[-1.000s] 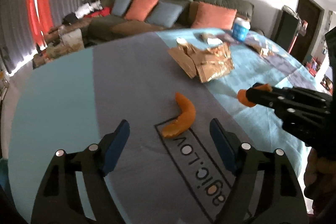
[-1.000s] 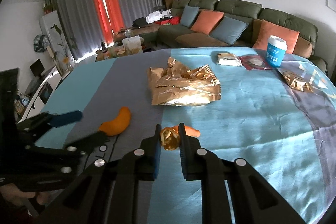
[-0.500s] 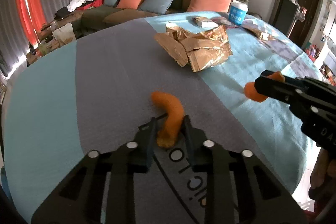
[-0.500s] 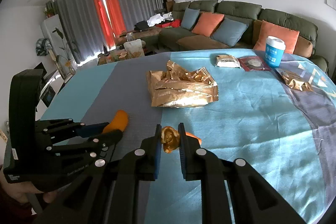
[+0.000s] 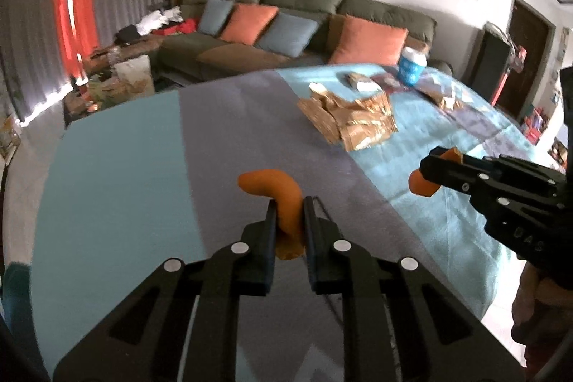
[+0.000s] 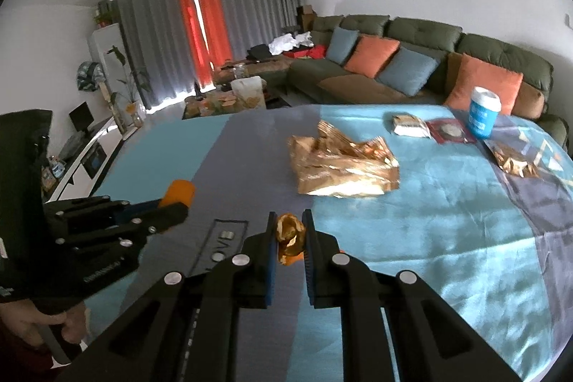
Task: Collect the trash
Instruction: 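Carry both orange peels over the teal bin and open both tools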
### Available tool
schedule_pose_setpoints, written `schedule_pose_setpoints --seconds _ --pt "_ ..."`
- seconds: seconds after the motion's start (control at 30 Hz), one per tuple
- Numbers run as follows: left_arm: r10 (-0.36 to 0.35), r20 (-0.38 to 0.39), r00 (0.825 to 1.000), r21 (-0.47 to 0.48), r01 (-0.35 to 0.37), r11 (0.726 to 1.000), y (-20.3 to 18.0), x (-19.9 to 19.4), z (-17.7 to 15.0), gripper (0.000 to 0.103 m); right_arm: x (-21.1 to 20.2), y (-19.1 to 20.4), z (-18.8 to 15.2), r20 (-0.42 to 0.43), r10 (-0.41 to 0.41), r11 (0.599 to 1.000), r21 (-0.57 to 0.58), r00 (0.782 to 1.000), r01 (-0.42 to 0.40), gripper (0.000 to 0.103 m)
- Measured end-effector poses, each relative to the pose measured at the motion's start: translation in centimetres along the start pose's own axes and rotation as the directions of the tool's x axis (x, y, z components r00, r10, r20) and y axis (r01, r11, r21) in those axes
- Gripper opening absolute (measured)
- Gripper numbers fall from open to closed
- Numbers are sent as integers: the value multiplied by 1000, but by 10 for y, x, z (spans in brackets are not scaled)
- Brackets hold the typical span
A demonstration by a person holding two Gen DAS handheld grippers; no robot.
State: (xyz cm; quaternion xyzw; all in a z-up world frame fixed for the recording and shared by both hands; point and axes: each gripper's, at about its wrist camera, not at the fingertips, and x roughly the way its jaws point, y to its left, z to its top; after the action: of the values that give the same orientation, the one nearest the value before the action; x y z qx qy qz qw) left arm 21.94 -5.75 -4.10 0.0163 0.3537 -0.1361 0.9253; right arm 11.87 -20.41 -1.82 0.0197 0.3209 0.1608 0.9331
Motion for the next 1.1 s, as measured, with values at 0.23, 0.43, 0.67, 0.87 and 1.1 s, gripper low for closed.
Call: schedule_pose_setpoints --seconds 0.23,0.43,0.67,0.87,1.1 --pt "112 84 990 -46 -108 993 34 -56 -8 14 -5 38 13 30 49 996 -75 998 -47 11" --pt "211 127 969 -111 -197 974 69 -102 -23 15 -6 85 29 49 136 979 -158 990 -127 11" --pt "329 141 934 -217 -295 931 123 -149 -46 15 14 146 39 1 258 937 -243 966 -250 11" --pt "403 135 905 -283 -355 891 162 -182 -65 15 29 199 45 -46 335 892 -307 941 -333 11" --pt "478 99 873 -360 -417 835 202 -212 -94 16 52 256 48 -129 405 829 -365 905 -423 11"
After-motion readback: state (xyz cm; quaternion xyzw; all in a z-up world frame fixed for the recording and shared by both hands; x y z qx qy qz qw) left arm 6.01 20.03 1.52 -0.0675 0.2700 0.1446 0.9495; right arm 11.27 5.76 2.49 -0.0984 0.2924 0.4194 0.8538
